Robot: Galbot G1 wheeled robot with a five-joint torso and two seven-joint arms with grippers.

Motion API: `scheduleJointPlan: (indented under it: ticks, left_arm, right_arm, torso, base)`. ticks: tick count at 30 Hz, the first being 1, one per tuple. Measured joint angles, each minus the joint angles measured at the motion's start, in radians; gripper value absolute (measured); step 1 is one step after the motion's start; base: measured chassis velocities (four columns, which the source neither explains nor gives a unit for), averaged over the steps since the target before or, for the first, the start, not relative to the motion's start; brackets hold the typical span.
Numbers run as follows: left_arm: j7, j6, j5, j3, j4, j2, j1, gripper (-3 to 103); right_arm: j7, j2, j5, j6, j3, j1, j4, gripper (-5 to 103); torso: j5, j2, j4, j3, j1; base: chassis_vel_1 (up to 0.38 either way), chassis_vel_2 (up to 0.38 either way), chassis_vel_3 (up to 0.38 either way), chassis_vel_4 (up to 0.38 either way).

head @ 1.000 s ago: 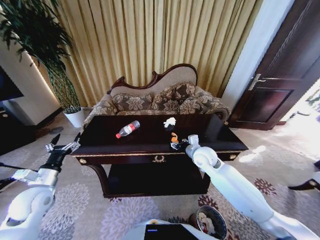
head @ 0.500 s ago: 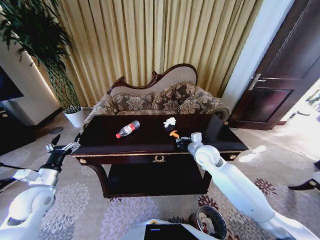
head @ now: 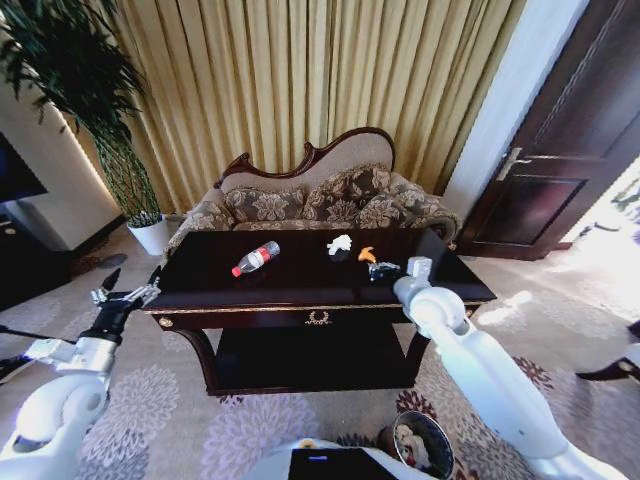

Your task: Move to the front of the table and place the trash on the table into the trash bin.

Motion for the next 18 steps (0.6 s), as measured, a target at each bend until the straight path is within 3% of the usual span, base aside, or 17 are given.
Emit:
scheduleJointPlan:
  ticks: [2, 4, 7, 18]
  left_arm:
    - [0.0, 0.0, 0.0, -0.002, -0.003, -0.002, 0.002, 100]
    - [0.0, -0.001, 0.0, -0.002, -0.006, -0.006, 0.005, 100]
    - [0.0, -0.001, 0.0, -0.005, -0.009, -0.006, 0.008, 100]
    - [-0.001, -0.003, -0.005, -0.015, -0.011, 0.003, 0.015, 100]
  right_arm:
    - [0.019, 0.012, -0.007, 0.037, 0.012, -0.009, 0.005, 5]
    - [0.086, 0.045, -0.029, 0.118, 0.016, -0.023, 0.008, 5]
    - [0.106, 0.059, -0.038, 0.146, 0.02, -0.036, 0.008, 5]
    - [0.106, 0.055, -0.042, 0.152, 0.039, -0.045, 0.021, 5]
  torso:
    - [0.0001, 0.0, 0.0, 0.0, 0.0]
    - [0.0001, 0.0, 0.0001, 0.0, 0.0]
    - [0.0, 0.0, 0.0002, 0.0, 0.0]
    - [-0.0001, 0.0, -0.0001, 0.0, 0.0]
  base:
    - [0.0, 0.0, 0.0, 0.0]
    - [0.0, 0.0, 0.0, 0.0]
    - [0.0, 0.0, 0.0, 0.0]
    - [0.005, -0.004, -0.003, 0.001]
